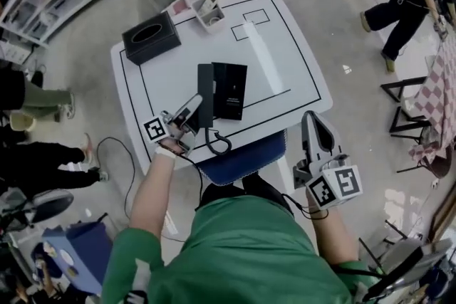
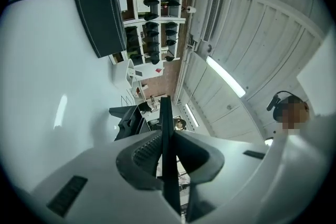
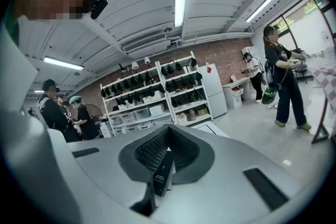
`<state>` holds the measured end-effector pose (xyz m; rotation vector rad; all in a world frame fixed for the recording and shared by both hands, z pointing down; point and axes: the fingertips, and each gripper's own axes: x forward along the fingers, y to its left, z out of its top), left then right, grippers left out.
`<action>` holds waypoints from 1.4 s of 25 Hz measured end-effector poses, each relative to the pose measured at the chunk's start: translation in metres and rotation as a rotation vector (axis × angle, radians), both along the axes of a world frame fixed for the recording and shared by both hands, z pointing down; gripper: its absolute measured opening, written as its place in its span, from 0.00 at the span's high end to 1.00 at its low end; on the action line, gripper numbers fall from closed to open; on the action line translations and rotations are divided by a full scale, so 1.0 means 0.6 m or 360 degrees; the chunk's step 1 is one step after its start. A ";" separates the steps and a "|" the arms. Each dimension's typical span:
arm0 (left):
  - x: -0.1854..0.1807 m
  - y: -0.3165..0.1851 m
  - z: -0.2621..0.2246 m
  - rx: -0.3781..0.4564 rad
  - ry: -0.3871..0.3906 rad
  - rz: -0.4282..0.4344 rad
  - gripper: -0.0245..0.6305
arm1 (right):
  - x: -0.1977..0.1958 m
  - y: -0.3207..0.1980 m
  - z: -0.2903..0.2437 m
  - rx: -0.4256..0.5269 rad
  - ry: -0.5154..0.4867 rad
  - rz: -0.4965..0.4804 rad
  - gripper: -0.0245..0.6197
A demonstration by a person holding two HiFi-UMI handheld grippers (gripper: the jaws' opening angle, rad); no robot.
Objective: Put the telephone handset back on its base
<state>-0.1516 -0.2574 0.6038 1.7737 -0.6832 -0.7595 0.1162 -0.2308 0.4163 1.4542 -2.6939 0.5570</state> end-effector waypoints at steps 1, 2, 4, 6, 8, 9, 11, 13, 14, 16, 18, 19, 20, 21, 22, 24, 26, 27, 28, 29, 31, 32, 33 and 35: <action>0.002 -0.004 0.010 -0.0015 0.0004 0.0021 0.83 | -0.002 0.003 0.001 -0.0005 0.0012 0.0015 0.93; 0.006 -0.008 0.021 -0.0035 0.0007 0.0042 0.83 | -0.003 0.006 0.002 -0.0010 0.0024 0.0033 0.93; 0.012 -0.017 0.044 -0.0072 0.0003 0.0083 0.83 | -0.003 0.011 0.003 -0.0017 0.0046 0.0070 0.93; 0.016 -0.029 0.061 -0.0085 -0.0013 0.0120 0.83 | -0.005 0.012 0.004 -0.0018 0.0062 0.0102 0.93; 0.020 -0.040 0.071 -0.0087 -0.0013 0.0147 0.83 | -0.008 0.014 0.006 -0.0019 0.0075 0.0124 0.93; 0.022 -0.043 0.074 -0.0093 -0.0002 0.0156 0.83 | -0.010 0.016 0.008 -0.0022 0.0081 0.0133 0.93; 0.025 -0.046 0.080 -0.0108 0.0016 0.0171 0.83 | -0.012 0.020 0.012 -0.0032 0.0090 0.0150 0.93; 0.029 -0.047 0.086 -0.0118 0.0019 0.0191 0.83 | -0.015 0.023 0.013 -0.0039 0.0094 0.0164 0.93; 0.031 -0.047 0.089 -0.0125 0.0018 0.0197 0.83 | -0.016 0.024 0.013 -0.0040 0.0095 0.0171 0.93; 0.032 -0.047 0.098 -0.0151 0.0012 0.0194 0.83 | -0.019 0.026 0.012 -0.0039 0.0095 0.0182 0.93; 0.034 -0.051 0.105 -0.0166 0.0000 0.0182 0.83 | -0.020 0.028 0.013 -0.0037 0.0095 0.0190 0.93; 0.037 -0.053 0.106 -0.0169 -0.0007 0.0183 0.83 | -0.020 0.028 0.014 -0.0037 0.0094 0.0194 0.93; 0.042 -0.055 0.105 -0.0175 -0.0015 0.0190 0.83 | -0.020 0.029 0.015 -0.0037 0.0092 0.0198 0.93; 0.047 -0.056 0.105 -0.0187 -0.0025 0.0200 0.83 | -0.021 0.031 0.015 -0.0037 0.0090 0.0199 0.93; 0.050 -0.055 0.107 -0.0204 -0.0045 0.0208 0.83 | -0.023 0.033 0.015 -0.0037 0.0087 0.0199 0.93; 0.046 -0.053 0.118 -0.0249 -0.0167 0.0203 0.83 | -0.029 0.036 0.013 -0.0035 0.0084 0.0189 0.93; 0.041 -0.055 0.128 -0.0300 -0.0349 0.0188 0.83 | -0.035 0.037 0.009 -0.0029 0.0079 0.0174 0.93; 0.038 -0.058 0.132 -0.0326 -0.0466 0.0183 0.83 | -0.038 0.038 0.007 -0.0026 0.0076 0.0166 0.93; 0.035 -0.060 0.135 -0.0344 -0.0591 0.0180 0.83 | -0.040 0.038 0.006 -0.0023 0.0073 0.0159 0.93; 0.034 -0.062 0.137 -0.0349 -0.0685 0.0182 0.83 | -0.042 0.040 0.004 -0.0021 0.0071 0.0153 0.93; 0.036 -0.062 0.137 -0.0342 -0.0768 0.0196 0.83 | -0.044 0.043 0.001 -0.0014 0.0066 0.0141 0.93; 0.036 -0.061 0.137 -0.0340 -0.0777 0.0199 0.83 | -0.045 0.044 -0.001 -0.0010 0.0064 0.0136 0.93; 0.036 -0.061 0.137 -0.0342 -0.0781 0.0197 0.83 | -0.045 0.044 -0.002 -0.0007 0.0063 0.0133 0.93; 0.034 -0.061 0.136 -0.0353 -0.0799 0.0187 0.83 | -0.043 0.045 -0.005 -0.0003 0.0061 0.0130 0.93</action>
